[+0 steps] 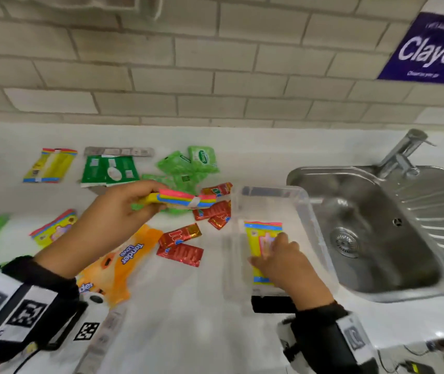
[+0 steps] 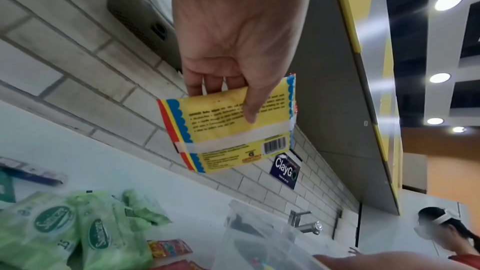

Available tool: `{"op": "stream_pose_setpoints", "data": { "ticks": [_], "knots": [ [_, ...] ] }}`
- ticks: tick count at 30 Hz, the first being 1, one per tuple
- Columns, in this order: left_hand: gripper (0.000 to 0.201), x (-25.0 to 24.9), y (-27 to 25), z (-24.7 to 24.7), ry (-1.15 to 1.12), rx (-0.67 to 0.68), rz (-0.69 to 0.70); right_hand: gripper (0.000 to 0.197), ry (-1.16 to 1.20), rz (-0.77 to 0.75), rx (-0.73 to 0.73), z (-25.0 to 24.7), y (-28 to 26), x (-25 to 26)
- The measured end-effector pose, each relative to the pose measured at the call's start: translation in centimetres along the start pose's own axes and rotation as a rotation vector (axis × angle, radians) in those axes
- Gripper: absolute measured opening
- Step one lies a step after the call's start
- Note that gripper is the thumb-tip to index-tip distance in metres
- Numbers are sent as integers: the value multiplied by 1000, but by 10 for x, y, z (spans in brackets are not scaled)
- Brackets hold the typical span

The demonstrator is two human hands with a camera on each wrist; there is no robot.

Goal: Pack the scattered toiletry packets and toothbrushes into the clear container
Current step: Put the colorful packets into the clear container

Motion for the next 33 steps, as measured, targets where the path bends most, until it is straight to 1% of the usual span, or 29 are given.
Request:
{"op": "stream_pose_setpoints", "data": {
  "ticks": [2,5,7,8,9,10,11,12,14,15,16,17,18,19,20,21,22,23,25,26,28,29,31,32,33],
  "knots": [
    [61,-3,6,13,15,13,6,67,-99,-20,166,18,7,2],
    [55,-3,13,32,49,65,40,48,-290,-149,442,37,14,9],
    [40,-11,17,44,95,120,79,44,-399,-180,531,41,17,9],
    [37,-16,18,51,129,151,122,43,-433,-186,552,41,19,8],
    [38,-23,20,57,164,175,176,43,-438,-193,545,37,19,9],
    [40,-30,21,64,192,200,224,44,-411,-205,503,28,18,12],
    [41,-35,24,69,222,226,258,43,-344,-233,418,17,18,14],
    [42,-39,27,76,258,252,287,41,-258,-276,301,1,16,18],
    [43,-44,33,89,368,302,346,32,-70,-382,-4,-41,9,16],
    [41,-48,36,99,454,322,398,27,11,-424,-159,-59,5,9],
    [38,-52,38,110,541,348,460,23,55,-465,-311,-77,-1,1],
    [36,-55,40,124,614,392,506,20,46,-484,-424,-88,-3,-10],
    [36,-57,42,139,657,435,543,22,-8,-473,-465,-91,-4,-21],
    [36,-57,44,155,684,484,557,30,-35,-460,-428,-88,-1,-30],
    [35,-55,45,171,708,533,567,42,16,-434,-308,-80,3,-38],
    [35,-54,45,187,742,575,577,54,125,-416,-181,-72,5,-44],
    [37,-50,46,202,770,617,581,62,223,-393,-70,-64,5,-48],
    [40,-46,45,215,794,665,565,66,282,-375,1,-58,3,-49],
    [47,-35,40,236,848,803,496,70,271,-367,54,-50,-2,-47],
    [46,-28,35,244,909,883,467,72,241,-357,59,-47,-4,-47],
    [43,-13,24,254,1115,1060,420,74,186,-337,71,-43,-8,-47],
    [42,-6,20,255,1197,1147,362,74,188,-322,79,-42,-8,-48],
    [47,0,17,252,1246,1278,156,74,206,-307,80,-43,-8,-47],
    [47,-1,17,251,1243,1311,76,75,215,-301,77,-43,-8,-47],
    [47,-5,18,250,1253,1318,28,76,216,-291,71,-42,-7,-48]
  ]
}}
Point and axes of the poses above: each hand's wrist, its own y-axis towards the middle knuckle, its own z-axis out of the palm, x = y × z, the point moved 7 cm from there along y, towards the middle knuckle, and after that the axes turned 3 degrees about -z, right-handed, at the moved point
